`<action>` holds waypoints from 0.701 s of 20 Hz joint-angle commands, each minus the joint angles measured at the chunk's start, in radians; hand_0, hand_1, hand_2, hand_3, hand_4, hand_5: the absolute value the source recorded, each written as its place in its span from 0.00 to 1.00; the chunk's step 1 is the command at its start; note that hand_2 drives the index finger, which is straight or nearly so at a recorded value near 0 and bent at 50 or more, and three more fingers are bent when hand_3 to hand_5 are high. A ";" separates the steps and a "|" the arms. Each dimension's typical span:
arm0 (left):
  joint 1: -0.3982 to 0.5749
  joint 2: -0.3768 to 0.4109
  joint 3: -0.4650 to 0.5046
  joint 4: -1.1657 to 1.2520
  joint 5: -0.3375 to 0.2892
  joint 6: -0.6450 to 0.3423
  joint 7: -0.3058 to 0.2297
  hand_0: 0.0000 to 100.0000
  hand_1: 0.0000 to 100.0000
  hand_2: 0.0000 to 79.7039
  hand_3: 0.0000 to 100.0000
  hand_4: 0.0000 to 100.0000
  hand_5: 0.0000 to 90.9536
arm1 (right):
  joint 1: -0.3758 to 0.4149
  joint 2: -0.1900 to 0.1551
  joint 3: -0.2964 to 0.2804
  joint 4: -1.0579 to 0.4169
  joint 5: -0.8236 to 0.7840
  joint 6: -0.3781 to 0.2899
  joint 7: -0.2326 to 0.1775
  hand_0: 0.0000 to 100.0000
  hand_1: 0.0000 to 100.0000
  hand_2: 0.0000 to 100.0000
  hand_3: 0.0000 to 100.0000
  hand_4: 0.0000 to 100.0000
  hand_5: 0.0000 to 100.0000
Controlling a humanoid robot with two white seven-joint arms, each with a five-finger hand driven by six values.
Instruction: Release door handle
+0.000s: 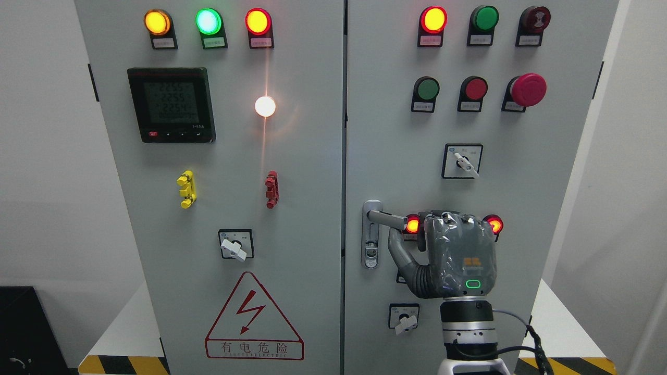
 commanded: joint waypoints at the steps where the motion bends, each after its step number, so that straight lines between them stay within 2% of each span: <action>1: 0.009 0.001 0.000 -0.001 0.000 0.000 0.000 0.12 0.56 0.00 0.00 0.00 0.00 | 0.012 -0.001 0.002 -0.006 0.000 -0.003 -0.008 0.51 0.36 0.90 1.00 1.00 1.00; 14: 0.009 -0.001 0.000 -0.001 0.001 0.000 0.000 0.12 0.56 0.00 0.00 0.00 0.00 | 0.059 -0.004 0.005 -0.019 -0.003 -0.014 -0.020 0.50 0.37 0.90 1.00 1.00 1.00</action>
